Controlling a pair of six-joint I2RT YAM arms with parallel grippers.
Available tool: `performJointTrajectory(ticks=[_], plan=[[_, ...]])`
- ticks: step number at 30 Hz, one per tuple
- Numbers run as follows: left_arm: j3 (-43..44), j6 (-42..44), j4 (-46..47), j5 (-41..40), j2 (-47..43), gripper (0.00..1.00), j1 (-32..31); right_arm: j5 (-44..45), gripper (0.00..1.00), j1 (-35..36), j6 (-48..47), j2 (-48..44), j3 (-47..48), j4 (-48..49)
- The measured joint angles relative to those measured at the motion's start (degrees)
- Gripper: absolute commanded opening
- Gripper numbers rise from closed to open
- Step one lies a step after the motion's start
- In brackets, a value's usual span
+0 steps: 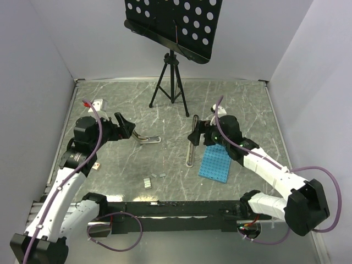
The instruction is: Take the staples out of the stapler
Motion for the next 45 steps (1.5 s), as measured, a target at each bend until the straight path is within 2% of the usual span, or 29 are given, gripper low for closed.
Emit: performJointTrajectory(ticks=[9, 15, 19, 29, 32, 37, 41, 45], plan=[[-0.13, -0.68, -1.01, -0.48, -1.18, 0.97, 0.0, 6.84, 1.0, 0.0, 1.95, -6.45, 1.27, -18.25], [-0.92, -0.55, -0.5, -2.75, -4.33, 0.97, 0.0, 9.62, 1.0, 0.0, 2.51, -16.13, 1.64, -24.24], [-1.77, -0.5, -0.59, -3.02, -4.33, 0.97, 0.0, 11.85, 0.99, -0.07, 2.69, -17.99, 2.97, -27.26], [-1.73, -0.24, -3.19, -5.29, -1.31, 0.99, 0.0, 11.19, 0.94, -0.09, 2.91, -15.08, 3.02, -28.17], [-1.73, 0.02, -3.19, -5.49, -1.9, 0.96, 0.0, 10.49, 0.92, -0.09, 3.17, -13.25, 2.89, -28.02], [-1.73, 0.02, -2.95, -5.27, -2.05, 0.98, 0.0, 8.7, 0.92, -0.09, 3.8, -12.59, 1.36, -26.23], [-1.7, 0.07, -3.3, -4.9, -0.17, 0.92, 0.0, 7.32, 0.92, -0.09, 3.76, -12.13, -0.66, -24.2], [-1.7, 0.37, -3.61, -3.43, 0.81, 0.94, 0.0, 4.11, 0.92, -0.09, 3.82, -12.52, -3.56, -21.16]])
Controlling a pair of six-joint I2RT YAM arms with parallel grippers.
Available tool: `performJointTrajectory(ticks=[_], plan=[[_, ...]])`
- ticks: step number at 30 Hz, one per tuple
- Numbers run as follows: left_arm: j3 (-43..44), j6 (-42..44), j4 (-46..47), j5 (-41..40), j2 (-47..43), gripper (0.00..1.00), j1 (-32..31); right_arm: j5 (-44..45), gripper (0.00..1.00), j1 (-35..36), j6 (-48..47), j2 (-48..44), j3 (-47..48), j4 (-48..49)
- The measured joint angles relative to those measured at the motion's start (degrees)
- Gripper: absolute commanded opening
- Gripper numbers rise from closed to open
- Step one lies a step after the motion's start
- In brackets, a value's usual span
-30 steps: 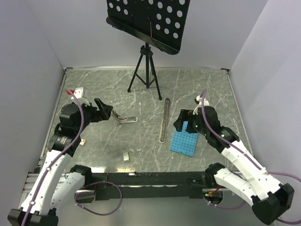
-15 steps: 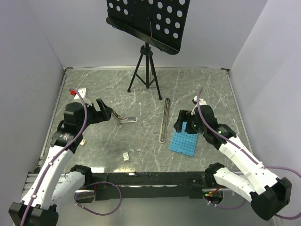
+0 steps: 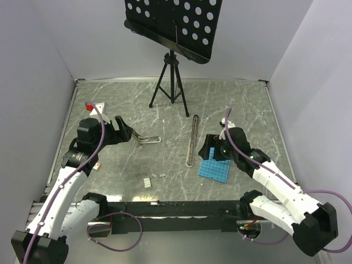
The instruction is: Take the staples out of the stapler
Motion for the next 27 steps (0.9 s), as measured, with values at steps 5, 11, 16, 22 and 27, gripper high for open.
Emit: performJointTrajectory(ticks=[5, 11, 16, 22, 27], plan=[[0.0, 0.09, -0.02, -0.09, 0.04, 0.92, 0.0, -3.87, 0.92, 0.0, 0.15, -1.36, -2.47, 3.5], [0.02, 0.07, -0.2, -0.44, 1.46, 0.91, 0.0, -8.17, 0.87, 0.39, 0.2, -0.04, -2.58, 9.55], [0.04, 0.04, -1.2, -1.81, 1.95, 0.89, 0.0, -8.39, 0.82, 3.34, 1.2, 5.16, -0.68, 11.3], [0.04, -0.9, -1.22, -4.09, 0.59, 0.89, 0.0, -4.76, 0.8, 9.77, 3.45, 14.1, 5.05, 12.46], [0.35, -2.27, -1.84, -6.73, 0.57, 0.97, 0.0, -3.34, 0.76, 18.18, 4.68, 20.39, 7.45, 16.22]])
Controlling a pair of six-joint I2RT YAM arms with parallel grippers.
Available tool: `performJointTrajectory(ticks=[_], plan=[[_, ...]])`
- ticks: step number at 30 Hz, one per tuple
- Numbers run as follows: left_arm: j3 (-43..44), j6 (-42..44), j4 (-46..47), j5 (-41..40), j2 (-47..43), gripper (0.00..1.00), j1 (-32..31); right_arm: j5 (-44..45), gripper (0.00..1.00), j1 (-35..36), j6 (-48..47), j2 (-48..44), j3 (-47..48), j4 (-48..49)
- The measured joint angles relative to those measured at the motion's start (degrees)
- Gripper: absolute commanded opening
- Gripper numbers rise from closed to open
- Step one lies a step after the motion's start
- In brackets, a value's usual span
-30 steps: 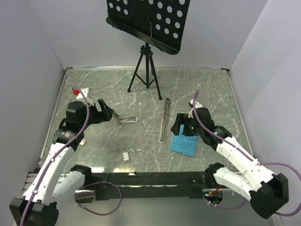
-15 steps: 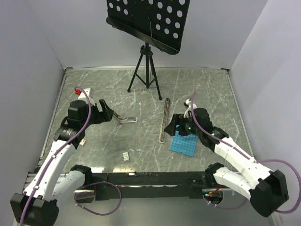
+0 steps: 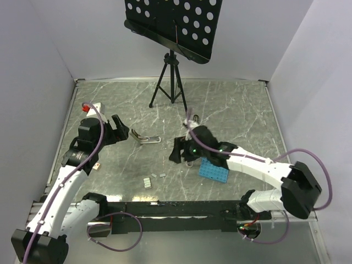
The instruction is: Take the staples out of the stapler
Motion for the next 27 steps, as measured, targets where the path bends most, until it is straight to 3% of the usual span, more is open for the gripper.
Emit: performJointTrajectory(ticks=[6, 12, 17, 22, 27], plan=[[2.95, -2.51, -3.39, -10.23, 0.48, 0.99, 0.35, 1.01, 0.76, 9.62, 4.31, 8.02, 1.16, 3.8], [2.93, -4.28, -4.46, -18.73, -7.74, 0.97, 0.59, 6.62, 0.77, 16.79, 7.23, 18.75, 10.4, 1.38], [2.14, -4.37, -2.86, -22.14, -16.15, 0.97, 0.59, 7.17, 0.74, 18.08, 0.0, 21.84, 14.91, -2.12], [1.64, -4.39, -1.95, -23.32, -17.38, 0.97, 0.59, 7.78, 0.72, 17.44, -8.76, 21.88, 16.52, -5.31], [1.64, -4.66, -2.67, -26.01, -16.06, 0.97, 0.61, 6.47, 0.72, 17.2, -7.04, 22.21, 17.09, -6.43]])
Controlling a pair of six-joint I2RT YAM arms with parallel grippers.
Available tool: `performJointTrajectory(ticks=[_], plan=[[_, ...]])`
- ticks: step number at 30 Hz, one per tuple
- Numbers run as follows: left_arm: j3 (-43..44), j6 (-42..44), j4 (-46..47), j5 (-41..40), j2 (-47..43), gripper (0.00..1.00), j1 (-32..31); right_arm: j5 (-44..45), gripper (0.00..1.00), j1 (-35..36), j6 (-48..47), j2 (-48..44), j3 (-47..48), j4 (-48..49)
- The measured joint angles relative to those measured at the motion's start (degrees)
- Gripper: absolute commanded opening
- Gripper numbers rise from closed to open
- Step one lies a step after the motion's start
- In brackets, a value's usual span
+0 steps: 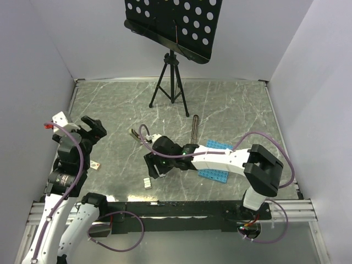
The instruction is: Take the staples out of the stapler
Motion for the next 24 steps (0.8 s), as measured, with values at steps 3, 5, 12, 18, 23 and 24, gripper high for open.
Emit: performJointTrajectory(ticks=[3, 5, 12, 18, 23, 24], plan=[[-0.07, 0.0, -0.07, -0.55, -0.96, 0.97, 0.0, -0.35, 0.71, 0.37, 3.15, 2.21, 2.01, -0.02], [-0.15, 0.02, -0.04, -0.81, -2.05, 0.97, 0.0, -0.2, 0.67, 0.94, 4.02, 3.93, 2.84, 0.0], [-0.15, 0.0, 0.59, -1.29, -2.56, 0.97, 0.02, 5.81, 0.55, 1.88, 1.2, 6.45, 4.52, -3.98], [-0.15, -0.04, 0.59, -1.27, -1.88, 0.97, 0.04, 8.02, 0.51, 1.53, 0.96, 6.45, 4.81, -5.27], [-0.15, -0.04, 0.59, -1.27, -1.88, 0.97, 0.04, 8.22, 0.49, 1.51, 1.2, 7.98, 6.56, -6.08], [-0.15, -0.07, 0.59, -1.27, -1.88, 0.97, 0.02, 8.22, 0.49, 1.51, 1.22, 8.33, 6.8, -6.08]])
